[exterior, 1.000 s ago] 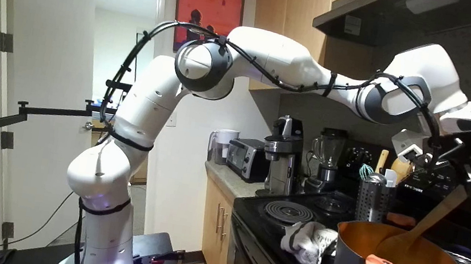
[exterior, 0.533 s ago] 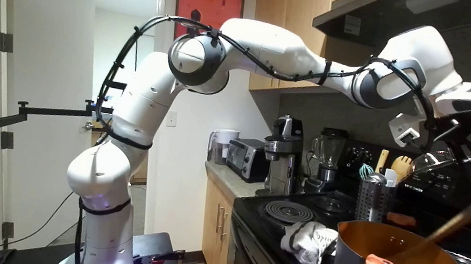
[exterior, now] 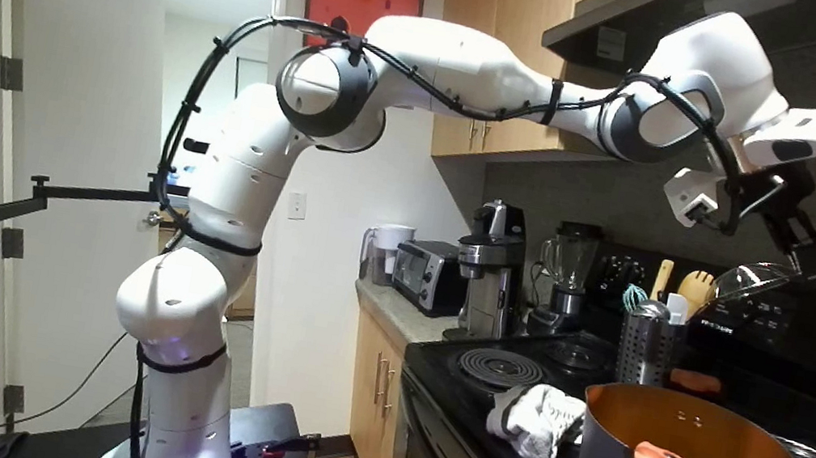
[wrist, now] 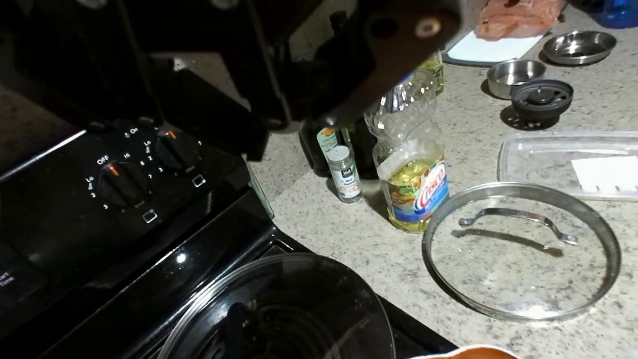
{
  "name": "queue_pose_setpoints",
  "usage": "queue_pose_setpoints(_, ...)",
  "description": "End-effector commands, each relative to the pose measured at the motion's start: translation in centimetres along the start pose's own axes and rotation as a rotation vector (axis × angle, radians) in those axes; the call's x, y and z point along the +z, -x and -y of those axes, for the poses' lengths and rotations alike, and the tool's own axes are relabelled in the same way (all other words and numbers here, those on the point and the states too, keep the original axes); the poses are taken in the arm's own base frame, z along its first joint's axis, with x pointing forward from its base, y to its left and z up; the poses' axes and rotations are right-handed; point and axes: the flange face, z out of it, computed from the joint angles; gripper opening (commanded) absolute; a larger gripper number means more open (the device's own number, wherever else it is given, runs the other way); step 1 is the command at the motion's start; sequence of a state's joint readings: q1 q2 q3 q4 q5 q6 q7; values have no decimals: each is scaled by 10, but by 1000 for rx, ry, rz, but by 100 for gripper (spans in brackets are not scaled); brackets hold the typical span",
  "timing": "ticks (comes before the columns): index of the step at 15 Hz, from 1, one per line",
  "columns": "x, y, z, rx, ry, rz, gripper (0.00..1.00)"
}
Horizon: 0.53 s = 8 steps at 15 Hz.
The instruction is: Place the wooden spoon in the utensil holder
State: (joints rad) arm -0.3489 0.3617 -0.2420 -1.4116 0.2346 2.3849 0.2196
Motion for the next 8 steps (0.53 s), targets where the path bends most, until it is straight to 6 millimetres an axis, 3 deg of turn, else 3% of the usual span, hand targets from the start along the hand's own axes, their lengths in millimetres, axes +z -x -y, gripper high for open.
queue_pose_setpoints(1, 5, 19, -18, 31, 29, 59, 35)
queue_pose_setpoints(4, 14, 35, -43, 66, 99, 106, 55)
queue_pose_setpoints(8, 10, 46, -81, 132, 214, 117, 86)
